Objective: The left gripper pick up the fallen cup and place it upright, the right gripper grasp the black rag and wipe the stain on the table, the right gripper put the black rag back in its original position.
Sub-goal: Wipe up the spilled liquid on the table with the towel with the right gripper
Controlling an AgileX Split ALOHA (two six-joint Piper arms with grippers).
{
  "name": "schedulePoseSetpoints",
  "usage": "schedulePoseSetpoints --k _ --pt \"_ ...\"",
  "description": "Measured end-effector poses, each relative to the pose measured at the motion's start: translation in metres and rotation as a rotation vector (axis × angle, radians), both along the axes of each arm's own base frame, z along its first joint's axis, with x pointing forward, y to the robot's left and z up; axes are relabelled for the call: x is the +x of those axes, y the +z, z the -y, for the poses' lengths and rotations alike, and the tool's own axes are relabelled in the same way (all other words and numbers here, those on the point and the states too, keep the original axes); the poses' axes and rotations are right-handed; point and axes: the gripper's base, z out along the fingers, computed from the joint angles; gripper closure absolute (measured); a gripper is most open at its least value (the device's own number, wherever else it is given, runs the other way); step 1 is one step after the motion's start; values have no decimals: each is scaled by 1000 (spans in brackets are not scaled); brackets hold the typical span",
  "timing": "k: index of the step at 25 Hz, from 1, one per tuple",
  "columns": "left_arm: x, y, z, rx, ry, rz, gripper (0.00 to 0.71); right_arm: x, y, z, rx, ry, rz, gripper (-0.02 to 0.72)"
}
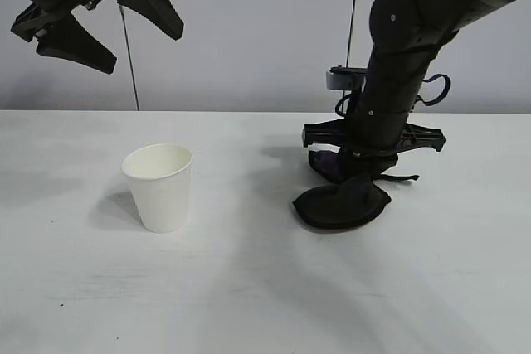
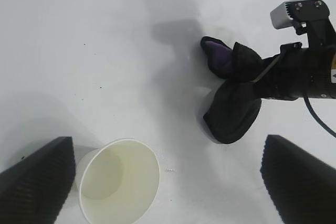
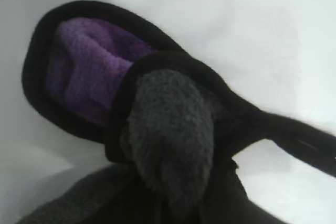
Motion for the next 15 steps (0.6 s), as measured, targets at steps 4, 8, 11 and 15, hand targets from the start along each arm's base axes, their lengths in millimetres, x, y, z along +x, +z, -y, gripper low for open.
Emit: schedulePoseSetpoints --k 4,8,11,15 --pt "0 0 0 0 1 1 17 -8 1 -29 59 48 5 666" --pt "0 0 0 0 2 2 17 -23 1 -72 123 105 16 666" --pt "0 0 0 0 2 2 17 -29 2 -88 145 129 36 666" --pt "0 0 0 0 4 5 17 -23 2 -76 135 98 40 666"
